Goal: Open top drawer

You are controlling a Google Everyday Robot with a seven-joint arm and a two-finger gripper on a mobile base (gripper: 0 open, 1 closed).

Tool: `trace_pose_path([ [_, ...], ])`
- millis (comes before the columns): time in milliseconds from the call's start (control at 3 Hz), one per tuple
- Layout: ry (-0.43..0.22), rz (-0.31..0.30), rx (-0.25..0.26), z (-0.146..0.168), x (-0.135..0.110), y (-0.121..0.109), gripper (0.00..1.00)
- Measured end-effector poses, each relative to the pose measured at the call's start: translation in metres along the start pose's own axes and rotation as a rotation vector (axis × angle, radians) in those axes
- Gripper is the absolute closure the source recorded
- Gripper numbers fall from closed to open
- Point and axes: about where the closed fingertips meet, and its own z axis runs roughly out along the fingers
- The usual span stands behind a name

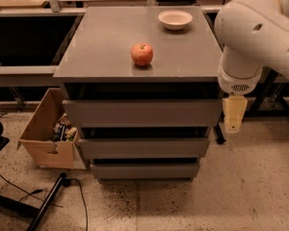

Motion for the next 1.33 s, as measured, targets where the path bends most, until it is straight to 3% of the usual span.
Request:
trace_pose_path([
  [333,0.026,-0.022,0.013,0.039,-0.003,-0.015,0.0],
  [1333,-0.111,-0.048,-0.045,0.124,-0.053,-0.016,0.0],
])
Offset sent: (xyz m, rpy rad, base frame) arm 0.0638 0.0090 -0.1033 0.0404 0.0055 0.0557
